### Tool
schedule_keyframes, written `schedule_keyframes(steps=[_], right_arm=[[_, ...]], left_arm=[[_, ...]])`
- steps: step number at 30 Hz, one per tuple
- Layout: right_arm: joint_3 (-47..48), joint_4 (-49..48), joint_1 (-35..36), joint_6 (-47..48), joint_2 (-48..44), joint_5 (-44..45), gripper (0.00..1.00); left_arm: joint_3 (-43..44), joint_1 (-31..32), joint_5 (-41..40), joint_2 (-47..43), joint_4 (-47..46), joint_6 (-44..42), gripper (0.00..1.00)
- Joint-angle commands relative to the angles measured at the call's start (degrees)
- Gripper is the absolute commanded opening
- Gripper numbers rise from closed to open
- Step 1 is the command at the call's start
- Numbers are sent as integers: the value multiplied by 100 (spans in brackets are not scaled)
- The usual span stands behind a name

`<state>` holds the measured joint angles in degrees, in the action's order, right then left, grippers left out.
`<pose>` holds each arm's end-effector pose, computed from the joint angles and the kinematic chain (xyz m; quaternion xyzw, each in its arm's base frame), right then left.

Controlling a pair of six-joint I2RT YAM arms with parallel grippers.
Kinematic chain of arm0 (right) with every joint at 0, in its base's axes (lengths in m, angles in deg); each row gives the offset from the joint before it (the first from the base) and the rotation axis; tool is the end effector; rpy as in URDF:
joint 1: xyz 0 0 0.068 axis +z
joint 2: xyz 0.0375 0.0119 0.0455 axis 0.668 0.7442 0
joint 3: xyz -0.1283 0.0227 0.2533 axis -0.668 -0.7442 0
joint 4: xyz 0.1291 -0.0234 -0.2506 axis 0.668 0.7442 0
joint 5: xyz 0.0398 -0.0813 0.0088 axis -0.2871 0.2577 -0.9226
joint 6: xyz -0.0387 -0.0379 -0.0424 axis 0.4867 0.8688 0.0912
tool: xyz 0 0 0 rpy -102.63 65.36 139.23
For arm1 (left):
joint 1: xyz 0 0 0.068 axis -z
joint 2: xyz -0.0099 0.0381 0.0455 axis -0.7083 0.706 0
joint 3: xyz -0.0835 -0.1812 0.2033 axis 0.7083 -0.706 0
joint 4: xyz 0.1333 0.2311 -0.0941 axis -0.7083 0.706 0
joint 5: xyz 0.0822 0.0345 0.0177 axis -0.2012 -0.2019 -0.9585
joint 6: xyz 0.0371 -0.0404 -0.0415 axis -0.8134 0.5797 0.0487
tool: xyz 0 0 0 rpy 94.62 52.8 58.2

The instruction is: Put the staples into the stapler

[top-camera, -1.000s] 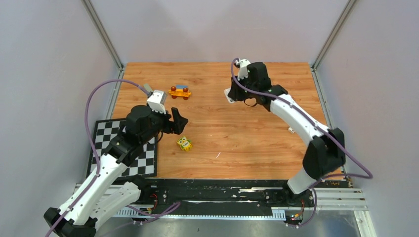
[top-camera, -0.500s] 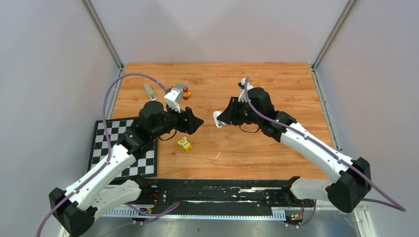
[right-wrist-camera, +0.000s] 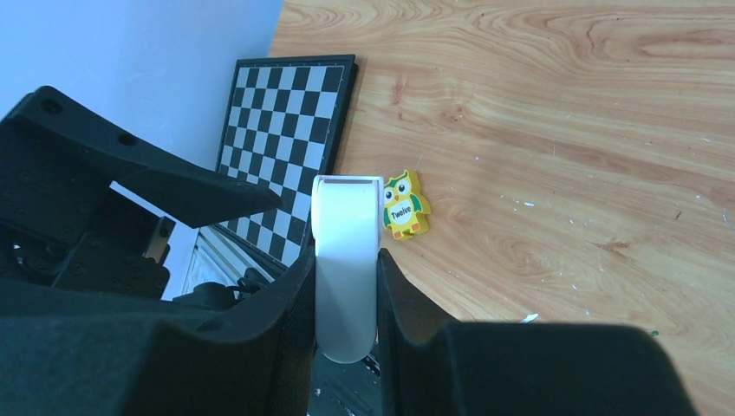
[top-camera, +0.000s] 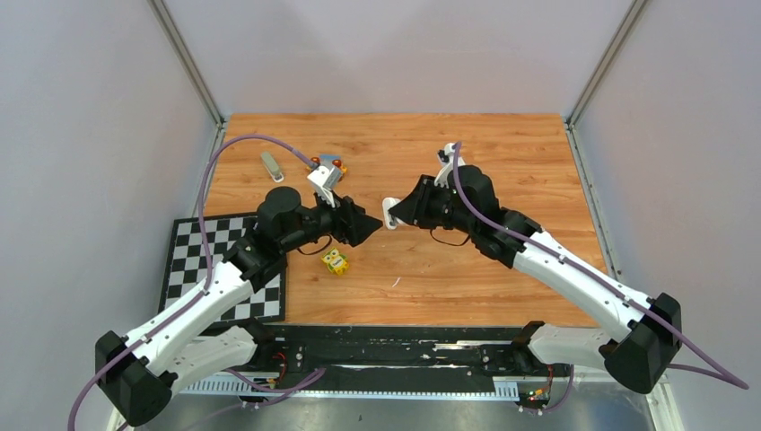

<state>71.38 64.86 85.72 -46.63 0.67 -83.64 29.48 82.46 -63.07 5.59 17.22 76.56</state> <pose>0.2184 0.2193 0.3533 -0.0323 0.8016 0.4515 0.3905 0.1907 -0.1662 0.3306 0.1888 0.7392 -0.4188 0.4924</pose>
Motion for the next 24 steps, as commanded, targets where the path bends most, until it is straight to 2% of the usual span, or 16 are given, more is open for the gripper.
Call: schedule_keyframes(steps=[1, 7, 24], right_arm=[[-139, -225, 154, -256, -248, 312, 0], [-239, -259, 239, -324, -310, 435, 0], [-467, -374, 347, -387, -300, 472, 0]], left_arm=[[67, 70, -78, 132, -160, -13, 65], [173, 122, -131, 393, -171, 88, 59], [279, 570, -658, 954, -137, -84, 57]])
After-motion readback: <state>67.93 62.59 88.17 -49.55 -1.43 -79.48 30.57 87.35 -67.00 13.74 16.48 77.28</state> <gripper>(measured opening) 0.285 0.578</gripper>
